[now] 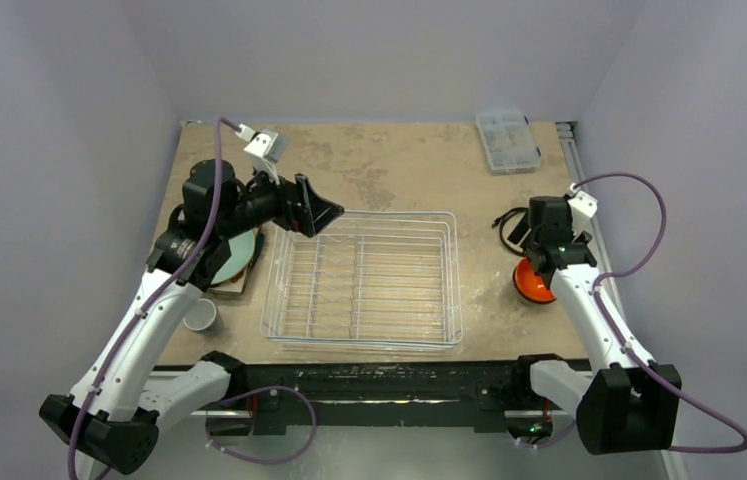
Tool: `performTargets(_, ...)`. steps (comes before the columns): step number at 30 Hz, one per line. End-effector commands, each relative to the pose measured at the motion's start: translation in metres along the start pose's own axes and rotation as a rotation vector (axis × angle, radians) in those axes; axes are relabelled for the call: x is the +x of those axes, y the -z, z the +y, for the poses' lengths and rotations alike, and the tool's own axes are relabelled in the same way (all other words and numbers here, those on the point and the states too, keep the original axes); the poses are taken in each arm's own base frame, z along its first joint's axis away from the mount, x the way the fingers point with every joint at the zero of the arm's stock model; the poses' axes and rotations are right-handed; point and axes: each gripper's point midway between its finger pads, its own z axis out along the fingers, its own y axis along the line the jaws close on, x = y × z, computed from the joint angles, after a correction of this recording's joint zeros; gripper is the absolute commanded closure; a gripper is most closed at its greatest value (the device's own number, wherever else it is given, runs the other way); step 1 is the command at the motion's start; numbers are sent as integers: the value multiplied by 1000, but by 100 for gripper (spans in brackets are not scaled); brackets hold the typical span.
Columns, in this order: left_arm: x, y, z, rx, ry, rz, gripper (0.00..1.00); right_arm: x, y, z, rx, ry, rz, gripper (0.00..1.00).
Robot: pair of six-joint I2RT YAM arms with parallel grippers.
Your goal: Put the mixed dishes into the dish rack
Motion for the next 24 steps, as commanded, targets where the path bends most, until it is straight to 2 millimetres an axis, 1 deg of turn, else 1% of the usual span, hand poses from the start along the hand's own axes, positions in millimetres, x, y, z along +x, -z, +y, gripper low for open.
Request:
performTargets(1, -7, -3, -20, 42, -62, 9, 0, 7, -7, 0, 7, -42, 19, 23)
performTargets(2, -4, -4, -23, 49, -67, 21, 0, 10, -8, -1, 12, -48, 28, 25)
performTargets(4, -1, -5, -27, 59, -75, 34, 0, 17, -11, 0, 15, -54, 56, 31)
performTargets(6, 1, -6, -29, 63, -79, 40, 0, 24, -14, 4, -4, -53, 84, 35)
performTargets(14, 2, -6, -27, 56, -80, 46, 0, 41, -27, 11, -13, -52, 135, 40)
performTargets(15, 2, -7, -27, 56, -79, 48, 0, 43, -29, 11, -10, -54, 138, 39)
performTargets(17, 3, -8, -26, 53, -76, 53, 0, 46, -31, 9, 6, -64, 139, 45)
performTargets(21, 5, -10, -25, 52, -73, 62, 0, 51, -34, 5, 25, -72, 141, 46)
performTargets(23, 6, -11, -24, 51, -71, 66, 0, 52, -34, 2, 33, -84, 131, 49)
performTargets(24, 6, -12, -24, 50, -71, 70, 1, 51, -34, 1, 34, -89, 122, 52)
